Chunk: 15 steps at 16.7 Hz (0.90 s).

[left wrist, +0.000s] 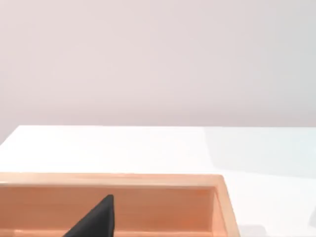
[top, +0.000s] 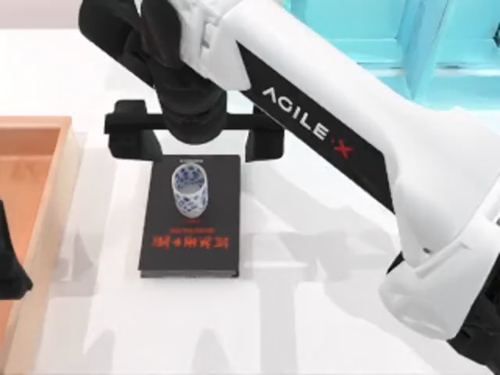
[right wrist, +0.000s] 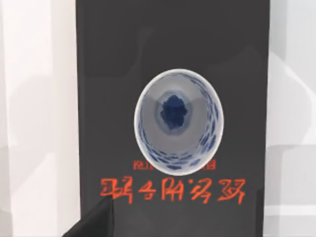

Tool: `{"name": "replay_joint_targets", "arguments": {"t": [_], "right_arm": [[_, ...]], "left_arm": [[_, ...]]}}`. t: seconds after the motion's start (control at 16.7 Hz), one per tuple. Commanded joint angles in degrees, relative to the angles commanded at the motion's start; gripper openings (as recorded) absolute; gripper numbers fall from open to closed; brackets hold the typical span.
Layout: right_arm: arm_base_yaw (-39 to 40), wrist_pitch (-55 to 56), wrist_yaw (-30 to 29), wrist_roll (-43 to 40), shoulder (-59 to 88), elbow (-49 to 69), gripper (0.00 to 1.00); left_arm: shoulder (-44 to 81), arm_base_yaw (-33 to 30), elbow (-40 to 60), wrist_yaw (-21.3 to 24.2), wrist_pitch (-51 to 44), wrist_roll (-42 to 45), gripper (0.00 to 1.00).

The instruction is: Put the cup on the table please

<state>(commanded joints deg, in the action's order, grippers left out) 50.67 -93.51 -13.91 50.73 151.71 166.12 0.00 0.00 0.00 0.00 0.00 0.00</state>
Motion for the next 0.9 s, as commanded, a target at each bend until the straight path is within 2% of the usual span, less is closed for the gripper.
{"name": "replay_joint_targets", "arguments": {"t": [0.48,0.9], "right_arm": [[-0.4,-0.33,0.03,-0.3,2.07,2.24,1.0],[-1.77,-3.32,0.02,-1.71,19.05,23.18,1.0]], "left_arm": [[0.0,0.0,0.0,0.0,0.0,0.0,1.0],[0.0,0.0,0.0,0.0,0.0,0.0,1.0]]}}
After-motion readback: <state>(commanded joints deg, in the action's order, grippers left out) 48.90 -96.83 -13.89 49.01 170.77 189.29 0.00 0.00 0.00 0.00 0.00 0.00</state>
